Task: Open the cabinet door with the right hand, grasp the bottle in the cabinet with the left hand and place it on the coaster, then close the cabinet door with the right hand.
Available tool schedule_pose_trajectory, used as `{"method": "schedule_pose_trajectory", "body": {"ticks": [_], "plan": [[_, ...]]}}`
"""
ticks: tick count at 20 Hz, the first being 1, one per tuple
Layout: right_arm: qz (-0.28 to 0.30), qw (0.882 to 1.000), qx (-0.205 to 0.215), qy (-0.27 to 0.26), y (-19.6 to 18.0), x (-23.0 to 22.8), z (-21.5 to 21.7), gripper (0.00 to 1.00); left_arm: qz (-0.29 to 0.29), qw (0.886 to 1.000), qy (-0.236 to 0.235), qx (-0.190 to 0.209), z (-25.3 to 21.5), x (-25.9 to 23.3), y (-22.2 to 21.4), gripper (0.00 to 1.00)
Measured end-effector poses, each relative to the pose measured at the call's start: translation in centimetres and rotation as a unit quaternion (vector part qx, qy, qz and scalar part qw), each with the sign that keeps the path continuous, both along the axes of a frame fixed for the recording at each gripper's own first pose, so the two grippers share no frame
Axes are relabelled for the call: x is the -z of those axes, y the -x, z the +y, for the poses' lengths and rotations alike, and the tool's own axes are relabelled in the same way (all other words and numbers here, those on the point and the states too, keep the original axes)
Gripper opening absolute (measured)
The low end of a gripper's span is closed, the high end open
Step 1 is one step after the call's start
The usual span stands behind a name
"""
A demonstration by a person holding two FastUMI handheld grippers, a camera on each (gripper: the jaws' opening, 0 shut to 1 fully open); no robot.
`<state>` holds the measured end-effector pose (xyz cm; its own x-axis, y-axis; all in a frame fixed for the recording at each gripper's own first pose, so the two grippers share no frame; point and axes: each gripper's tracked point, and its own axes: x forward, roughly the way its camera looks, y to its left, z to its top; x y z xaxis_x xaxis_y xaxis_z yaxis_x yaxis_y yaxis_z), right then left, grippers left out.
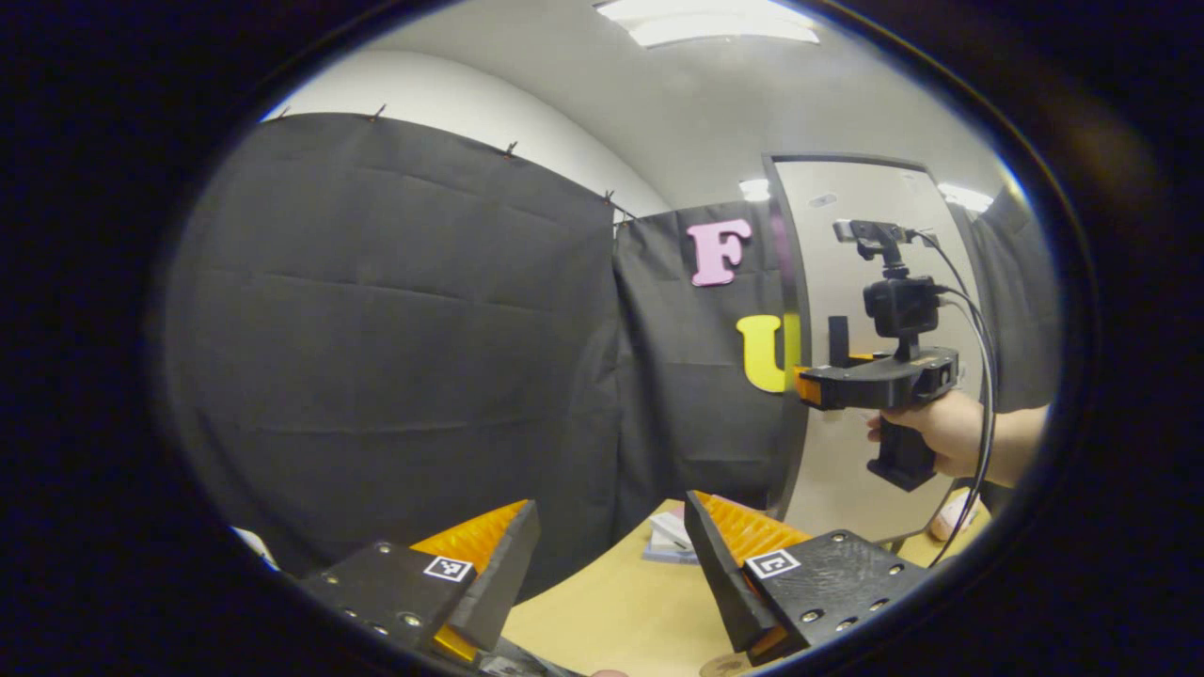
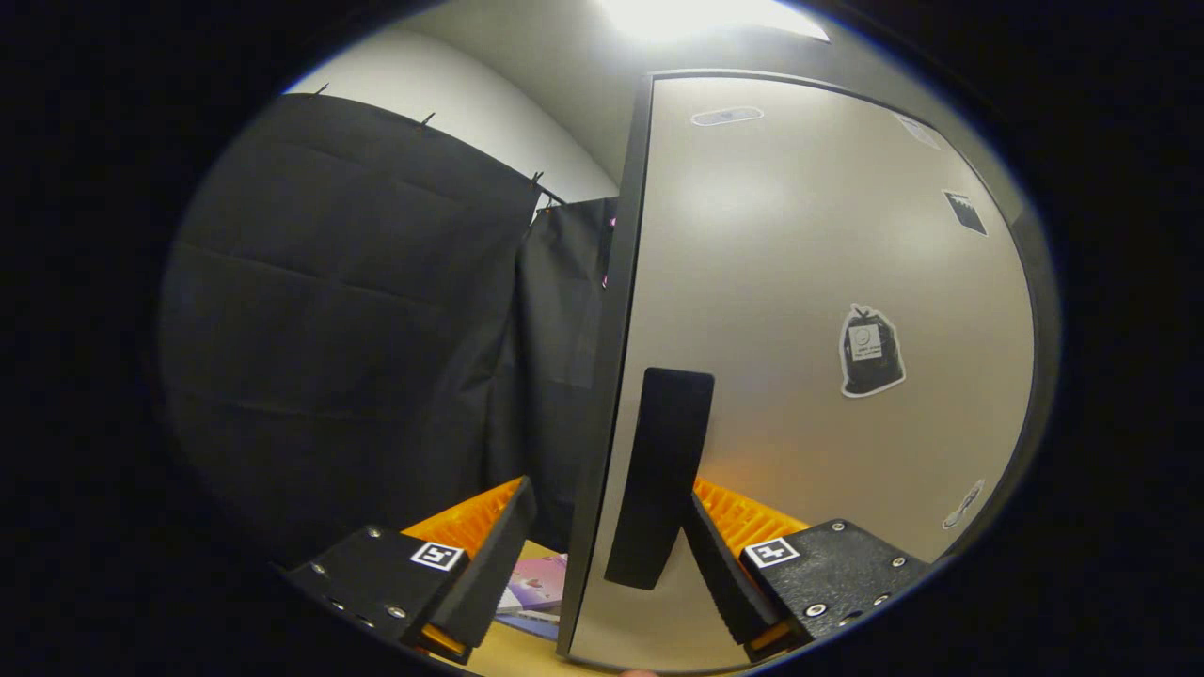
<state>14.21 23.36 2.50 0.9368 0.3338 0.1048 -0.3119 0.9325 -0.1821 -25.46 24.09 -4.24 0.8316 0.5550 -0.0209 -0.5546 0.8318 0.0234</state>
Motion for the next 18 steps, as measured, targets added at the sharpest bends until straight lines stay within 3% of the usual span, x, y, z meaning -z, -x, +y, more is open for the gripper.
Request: {"method": "schedule_pose_trajectory", "body": {"ticks": [2,4,5,6,12,14,17,18], "plan": [[-0.011,1.000,0.002,-0.004,-0.2,-0.1,-0.2,0.74,0.003,1.000,0.000,-0.022,1.4,0.1,1.9,0.95],[-0.020,1.000,0.020,0.014,-0.5,-0.2,-1.2,0.67,0.008,0.999,0.008,-0.036,2.4,0.8,3.1,0.95],[-0.020,1.000,0.020,0.011,-0.1,-0.4,-1.7,0.60,0.009,0.999,0.015,-0.039,2.9,1.4,3.3,0.89],[-0.013,1.000,0.015,0.006,-0.8,-0.2,-1.4,0.36,0.010,0.999,0.023,-0.041,3.4,1.8,3.3,0.89],[0.049,0.999,0.006,-0.002,-0.6,0.2,-1.6,0.25,-0.005,0.999,0.039,-0.016,3.5,2.4,2.5,0.85],[0.061,0.998,-0.001,0.004,-0.4,0.3,-1.6,0.22,-0.011,0.999,0.037,-0.003,3.5,2.3,2.1,0.89],[0.071,0.997,-0.011,0.016,0.7,0.3,-1.5,0.21,-0.024,0.999,0.040,0.023,3.5,2.1,1.4,0.86],[0.078,0.997,-0.016,0.012,0.7,0.4,-1.5,0.21,-0.026,0.998,0.042,0.030,3.5,2.3,1.2,0.89]]}}
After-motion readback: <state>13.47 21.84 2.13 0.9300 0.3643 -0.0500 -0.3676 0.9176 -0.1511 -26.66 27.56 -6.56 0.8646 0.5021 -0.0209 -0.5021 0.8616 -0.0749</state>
